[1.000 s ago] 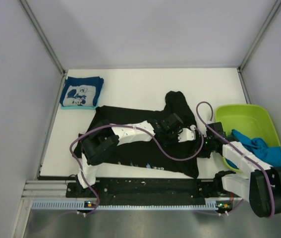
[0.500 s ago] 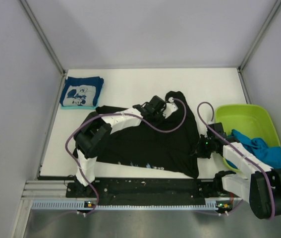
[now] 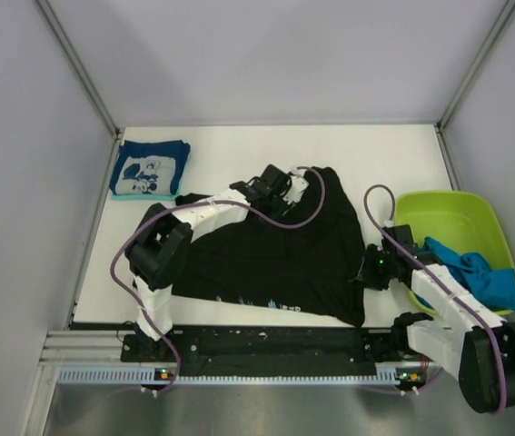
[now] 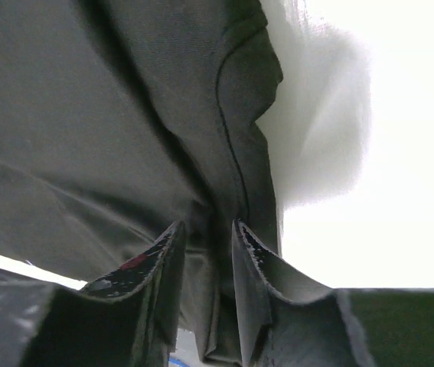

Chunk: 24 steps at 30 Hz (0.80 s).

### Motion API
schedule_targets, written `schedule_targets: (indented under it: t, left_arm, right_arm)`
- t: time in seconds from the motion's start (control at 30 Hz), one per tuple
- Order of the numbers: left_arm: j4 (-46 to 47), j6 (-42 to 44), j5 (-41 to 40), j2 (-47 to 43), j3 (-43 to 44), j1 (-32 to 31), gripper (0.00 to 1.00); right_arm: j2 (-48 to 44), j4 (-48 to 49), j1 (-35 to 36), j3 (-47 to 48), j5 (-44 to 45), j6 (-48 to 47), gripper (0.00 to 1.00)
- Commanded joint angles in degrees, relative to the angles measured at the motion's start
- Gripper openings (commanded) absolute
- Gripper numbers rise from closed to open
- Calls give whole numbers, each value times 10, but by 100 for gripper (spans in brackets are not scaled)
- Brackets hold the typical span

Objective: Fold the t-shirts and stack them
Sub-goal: Grap the side of the flattened tshirt furthest away from the robot with both arms

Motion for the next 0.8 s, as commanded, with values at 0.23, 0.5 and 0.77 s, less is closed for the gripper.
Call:
schedule_targets:
  t: [0.23, 0.5, 0.77]
  left_arm:
    - [-75, 141, -120, -247, -156, 112, 52]
    - [-28, 110, -94, -226, -147, 262, 58]
    - [-69, 91, -69, -133, -47, 335, 52]
  right_arm:
    - [-28, -99, -6, 216, 103, -114, 56]
    - [207, -21, -4, 400, 92, -211, 57]
    - [527, 9, -6, 703, 39, -238, 54]
